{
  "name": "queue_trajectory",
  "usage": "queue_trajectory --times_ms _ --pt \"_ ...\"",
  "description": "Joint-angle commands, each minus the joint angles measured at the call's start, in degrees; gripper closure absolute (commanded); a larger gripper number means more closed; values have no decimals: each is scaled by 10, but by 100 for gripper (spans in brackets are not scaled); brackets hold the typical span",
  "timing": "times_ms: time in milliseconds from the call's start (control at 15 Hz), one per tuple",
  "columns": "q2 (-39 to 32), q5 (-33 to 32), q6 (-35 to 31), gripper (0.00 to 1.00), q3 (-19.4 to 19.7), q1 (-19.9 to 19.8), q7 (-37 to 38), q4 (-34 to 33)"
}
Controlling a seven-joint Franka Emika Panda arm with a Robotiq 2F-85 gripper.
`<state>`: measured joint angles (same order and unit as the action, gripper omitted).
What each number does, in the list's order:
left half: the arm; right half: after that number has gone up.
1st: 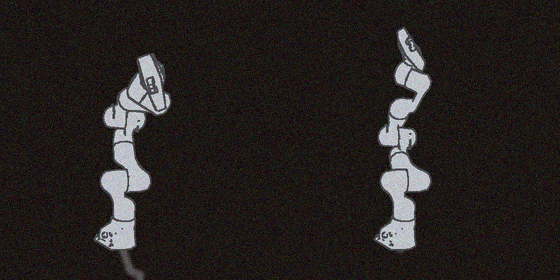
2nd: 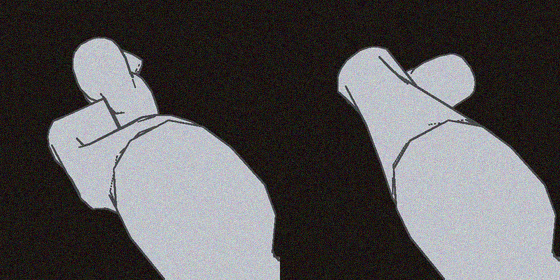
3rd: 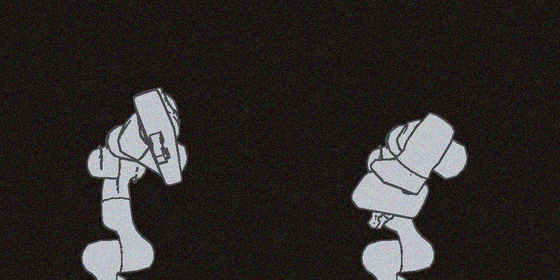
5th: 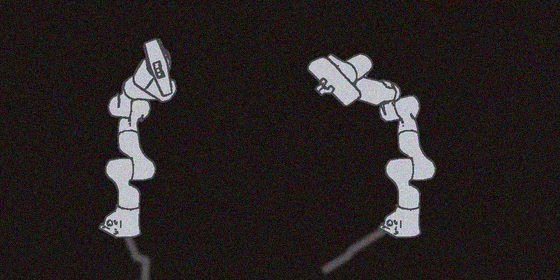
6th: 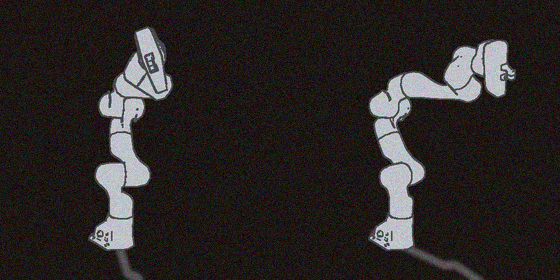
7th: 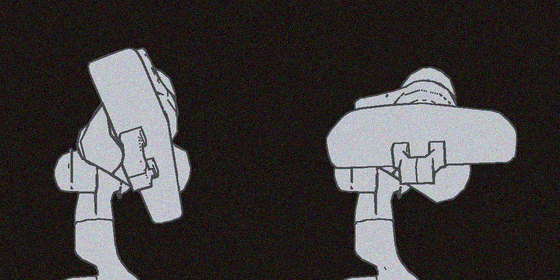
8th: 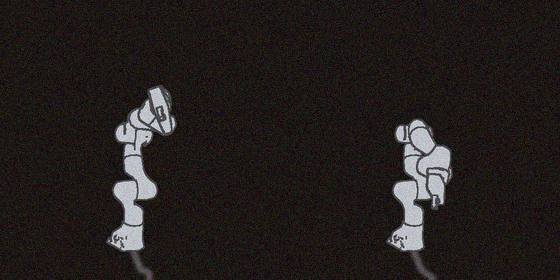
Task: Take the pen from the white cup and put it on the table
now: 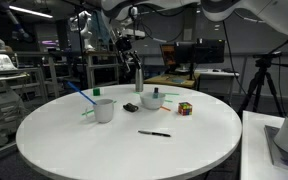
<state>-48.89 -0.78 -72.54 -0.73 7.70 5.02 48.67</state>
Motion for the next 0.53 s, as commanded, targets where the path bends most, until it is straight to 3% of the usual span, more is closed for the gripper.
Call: queue_trajectory --times_ms 0,133,200,467 --pt "47 -21 -64 0 12 16 34 29" --pt "65 -19 -78 0 11 18 57 35" --pt "30 -11 -58 0 3 9 31 2" --pt "29 -10 -59 0 3 11 33 2"
